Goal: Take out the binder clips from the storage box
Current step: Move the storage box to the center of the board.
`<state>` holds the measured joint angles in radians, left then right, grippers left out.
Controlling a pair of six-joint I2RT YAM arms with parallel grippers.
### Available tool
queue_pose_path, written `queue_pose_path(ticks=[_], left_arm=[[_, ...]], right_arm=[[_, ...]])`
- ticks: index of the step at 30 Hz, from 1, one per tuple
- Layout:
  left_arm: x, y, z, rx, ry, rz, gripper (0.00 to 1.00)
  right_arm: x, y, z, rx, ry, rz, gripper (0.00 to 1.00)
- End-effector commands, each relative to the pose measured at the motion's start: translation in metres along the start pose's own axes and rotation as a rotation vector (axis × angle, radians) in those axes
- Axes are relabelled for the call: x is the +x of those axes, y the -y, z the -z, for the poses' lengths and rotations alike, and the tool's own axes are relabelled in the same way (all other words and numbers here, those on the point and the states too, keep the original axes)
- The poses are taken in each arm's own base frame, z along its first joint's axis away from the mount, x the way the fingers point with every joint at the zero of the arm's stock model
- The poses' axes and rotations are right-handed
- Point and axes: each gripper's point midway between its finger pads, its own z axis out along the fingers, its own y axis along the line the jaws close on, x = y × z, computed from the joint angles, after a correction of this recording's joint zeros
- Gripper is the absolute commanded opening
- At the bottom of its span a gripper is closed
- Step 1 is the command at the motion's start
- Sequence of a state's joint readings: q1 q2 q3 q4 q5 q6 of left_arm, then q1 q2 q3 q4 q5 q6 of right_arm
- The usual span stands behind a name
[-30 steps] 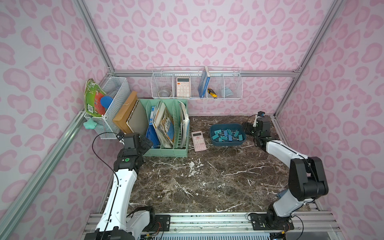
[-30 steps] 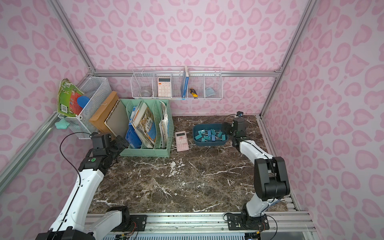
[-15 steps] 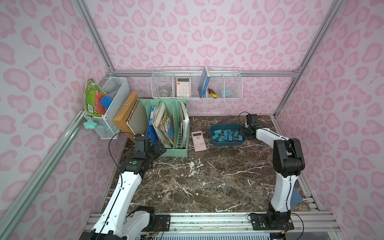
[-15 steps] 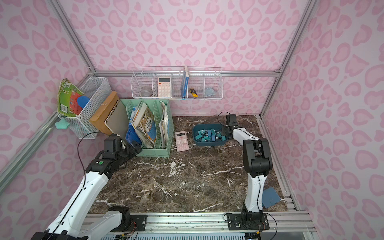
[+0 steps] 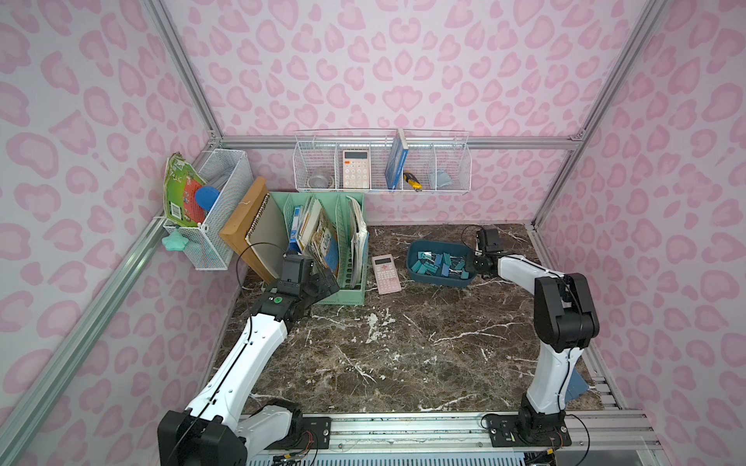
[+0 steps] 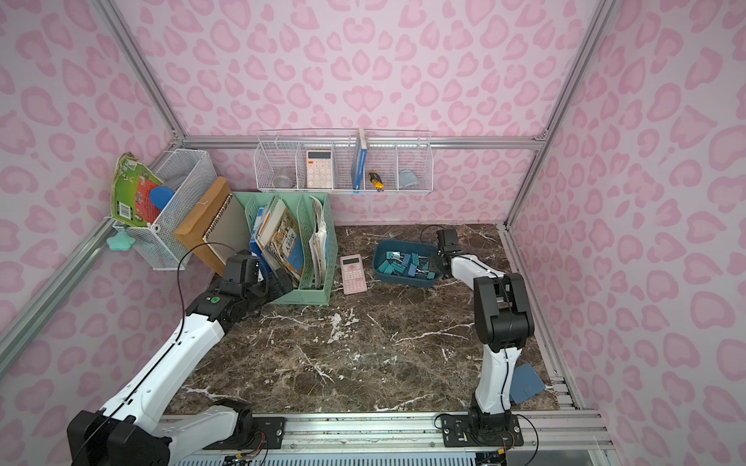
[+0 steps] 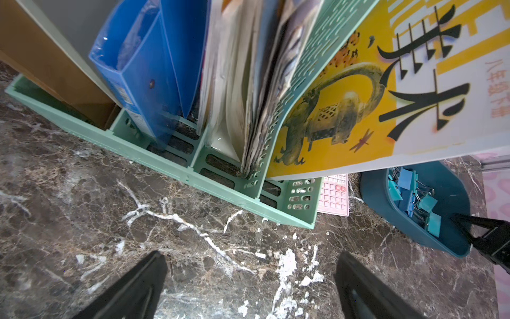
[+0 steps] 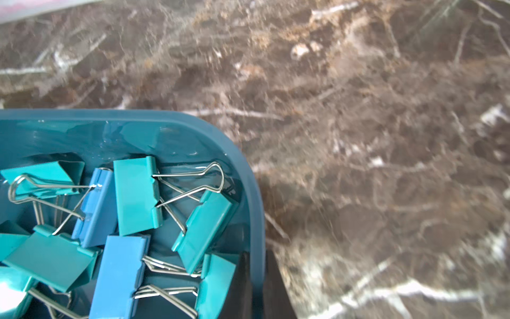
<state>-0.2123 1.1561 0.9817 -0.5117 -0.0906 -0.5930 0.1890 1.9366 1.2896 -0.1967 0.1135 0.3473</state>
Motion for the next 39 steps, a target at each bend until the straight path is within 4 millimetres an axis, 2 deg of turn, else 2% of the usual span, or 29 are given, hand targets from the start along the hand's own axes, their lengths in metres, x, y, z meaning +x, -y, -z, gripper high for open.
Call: queue_pose_path(ticks=[1, 11, 16, 21, 25, 30, 35, 36, 39], left_arm=[[-0.005, 0.013, -0.004, 0.029, 0.012, -0.039, 0.99], [-0.002, 0.032, -0.016, 0.047, -0.021, -0.088, 0.99], [-0.001, 0.036, -0.018, 0.057, -0.032, -0.093, 0.99], [-0.002, 0.039, -0.018, 0.063, -0.032, -0.096, 0.99], [0.0, 0.04, -0.018, 0.064, -0.04, -0.094, 0.99], [0.004, 0.042, -0.014, 0.064, -0.056, -0.101, 0.99], [0.011, 0.043, -0.01, 0.064, -0.071, -0.113, 0.99], [0.014, 0.044, -0.009, 0.064, -0.077, -0.115, 0.99], [0.022, 0.047, -0.008, 0.076, -0.099, -0.117, 0.99]], right_arm=[[0.014, 0.0, 0.015, 0.0, 0.0, 0.017, 0.0], [0.098, -0.005, 0.06, 0.015, -0.075, 0.102, 0.0], [0.125, -0.006, 0.082, 0.01, -0.086, 0.126, 0.0], [0.145, -0.036, 0.095, -0.039, -0.085, 0.167, 0.0], [0.155, -0.057, 0.089, -0.056, -0.104, 0.143, 0.0], [0.151, -0.089, 0.081, -0.067, -0.108, 0.129, 0.0], [0.148, -0.111, 0.074, -0.068, -0.118, 0.163, 0.0], [0.148, -0.112, 0.073, -0.063, -0.122, 0.17, 0.01], [0.148, -0.115, 0.075, -0.061, -0.128, 0.181, 0.14]])
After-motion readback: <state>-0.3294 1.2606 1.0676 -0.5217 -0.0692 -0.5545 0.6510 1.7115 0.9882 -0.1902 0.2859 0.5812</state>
